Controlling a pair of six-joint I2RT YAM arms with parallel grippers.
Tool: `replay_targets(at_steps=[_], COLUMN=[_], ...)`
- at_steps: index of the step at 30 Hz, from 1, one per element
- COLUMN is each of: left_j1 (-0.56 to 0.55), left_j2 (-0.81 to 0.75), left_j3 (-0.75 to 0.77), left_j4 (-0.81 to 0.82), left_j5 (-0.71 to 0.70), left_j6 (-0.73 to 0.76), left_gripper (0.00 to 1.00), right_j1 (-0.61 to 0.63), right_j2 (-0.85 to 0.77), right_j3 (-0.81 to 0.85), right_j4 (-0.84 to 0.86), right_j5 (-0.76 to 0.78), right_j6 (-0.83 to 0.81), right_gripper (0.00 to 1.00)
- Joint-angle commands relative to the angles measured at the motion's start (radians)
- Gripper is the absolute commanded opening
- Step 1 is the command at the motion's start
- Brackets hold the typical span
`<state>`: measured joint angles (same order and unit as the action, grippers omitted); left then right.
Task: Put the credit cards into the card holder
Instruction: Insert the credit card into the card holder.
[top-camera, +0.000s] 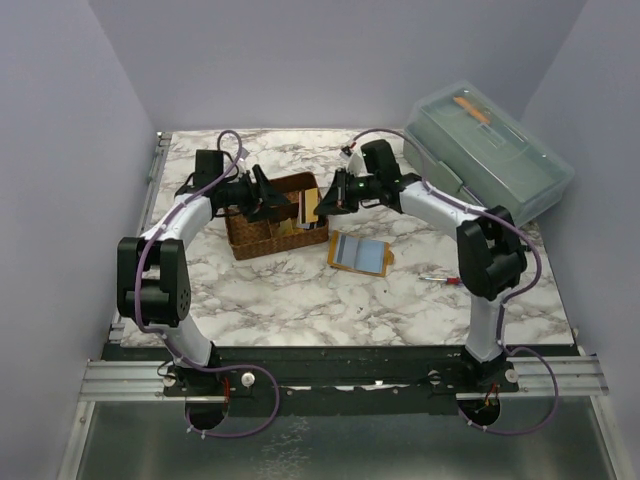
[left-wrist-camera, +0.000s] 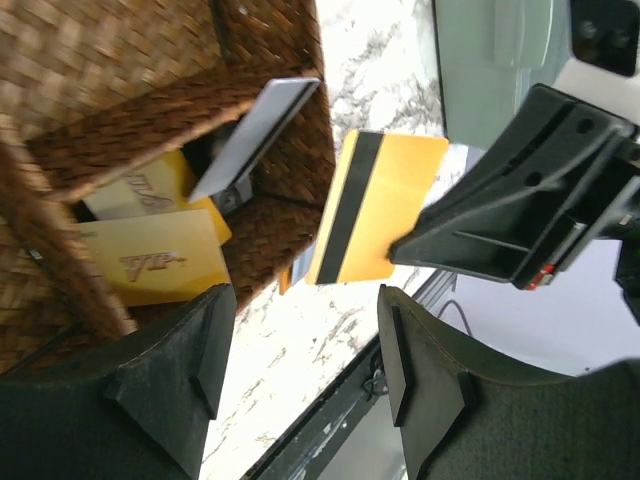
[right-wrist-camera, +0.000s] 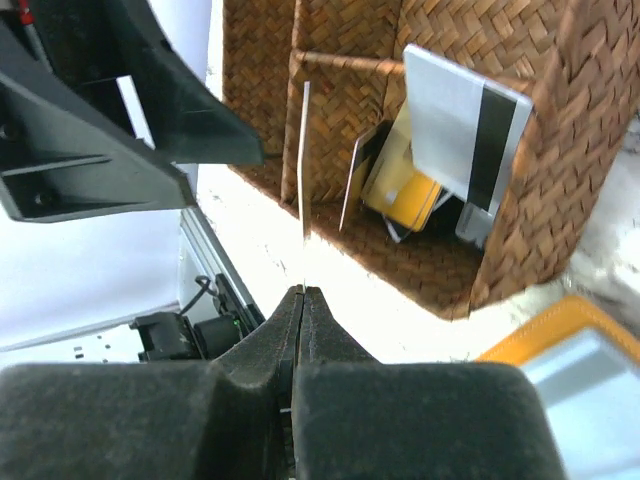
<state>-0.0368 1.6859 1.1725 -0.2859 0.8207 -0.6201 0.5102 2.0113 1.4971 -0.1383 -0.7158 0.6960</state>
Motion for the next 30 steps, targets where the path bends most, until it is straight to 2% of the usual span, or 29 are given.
replay_targets(at_steps=[1, 5, 9, 14, 20, 22, 25, 30], left_j1=[-0.073, -0.171, -0.258, -0.352, -0.489, -0.519, -0.531, -0.55], left_j2=[-0.047, -0.057, -0.075, -0.088, -0.038, -0.007, 0.051, 0.121], left_j3=[0.041, 0.044, 0.046, 0.028, -0.006, -0.007, 0.003, 0.032], left_j4=[-0.016, -0.016, -0.015, 0.012, 0.027, 0.032, 0.033, 0.034], left_j5=[0.0, -0.039, -0.111, -0.14, -0.218, -0.245, -0.283, -0.341], left_j6=[0.029, 0.02, 0.014, -0.001, 0.007, 0.01, -0.006, 0.0], left_gripper=[0.64, 0.64, 0.64, 0.64, 0.64, 0.59, 0.44, 0.29], right_j1=[-0.018, -0.045, -0.072, -0.126, -0.155, -0.169, -0.201, -0.219], right_j2=[-0.147, -0.271, -0.411, -0.516, -0.521, -0.512, -0.488, -0.463], right_j3=[-0.065, -0.175, -0.312, -0.495, -0.621, -0.65, -0.68, -0.701], right_j4=[-0.116, -0.247, -0.308, -0.249, -0.139, -0.112, -0.077, -0.041], right_j5=[0.044, 0.13, 0.2, 0.166, 0.083, 0.066, 0.027, -0.019], right_j6=[-0.107, -0.174, -0.19, -0.183, -0.171, -0.168, -0.17, -0.184], right_gripper=[0.0, 0.0, 0.0, 0.0, 0.0, 0.0, 0.0, 0.0])
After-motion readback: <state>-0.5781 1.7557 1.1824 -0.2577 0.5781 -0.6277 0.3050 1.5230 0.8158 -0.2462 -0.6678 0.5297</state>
